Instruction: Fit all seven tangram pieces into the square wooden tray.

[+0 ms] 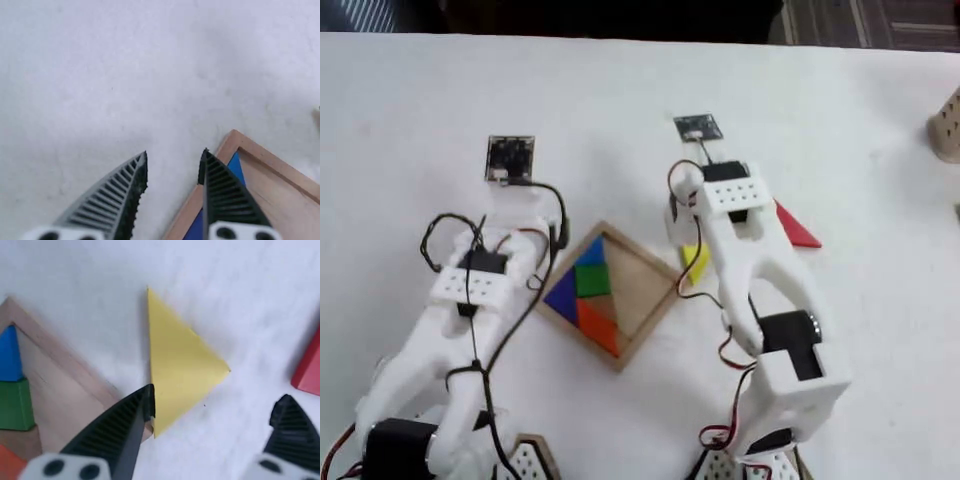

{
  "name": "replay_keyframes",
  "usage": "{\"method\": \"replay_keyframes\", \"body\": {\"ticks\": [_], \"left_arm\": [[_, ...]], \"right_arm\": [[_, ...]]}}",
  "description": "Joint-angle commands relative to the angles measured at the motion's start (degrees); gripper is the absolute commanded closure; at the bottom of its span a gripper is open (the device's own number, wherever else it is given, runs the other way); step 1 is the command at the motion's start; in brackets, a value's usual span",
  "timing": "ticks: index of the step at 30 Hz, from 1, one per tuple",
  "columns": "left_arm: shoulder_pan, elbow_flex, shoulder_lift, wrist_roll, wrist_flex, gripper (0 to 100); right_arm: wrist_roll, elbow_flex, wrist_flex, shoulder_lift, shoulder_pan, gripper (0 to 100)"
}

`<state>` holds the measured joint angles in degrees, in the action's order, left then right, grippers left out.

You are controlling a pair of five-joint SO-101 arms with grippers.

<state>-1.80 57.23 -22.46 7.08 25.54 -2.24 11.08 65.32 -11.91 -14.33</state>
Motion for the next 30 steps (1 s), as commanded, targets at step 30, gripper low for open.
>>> {"method": "replay_keyframes", "body": {"ticks": [30], "left_arm": [[0.57, -2.73, -0.13, -0.7, -1.32, 82]], "right_arm": [[-3.43, -14.86, 5.14, -17.1, -1.27, 67.6]]}}
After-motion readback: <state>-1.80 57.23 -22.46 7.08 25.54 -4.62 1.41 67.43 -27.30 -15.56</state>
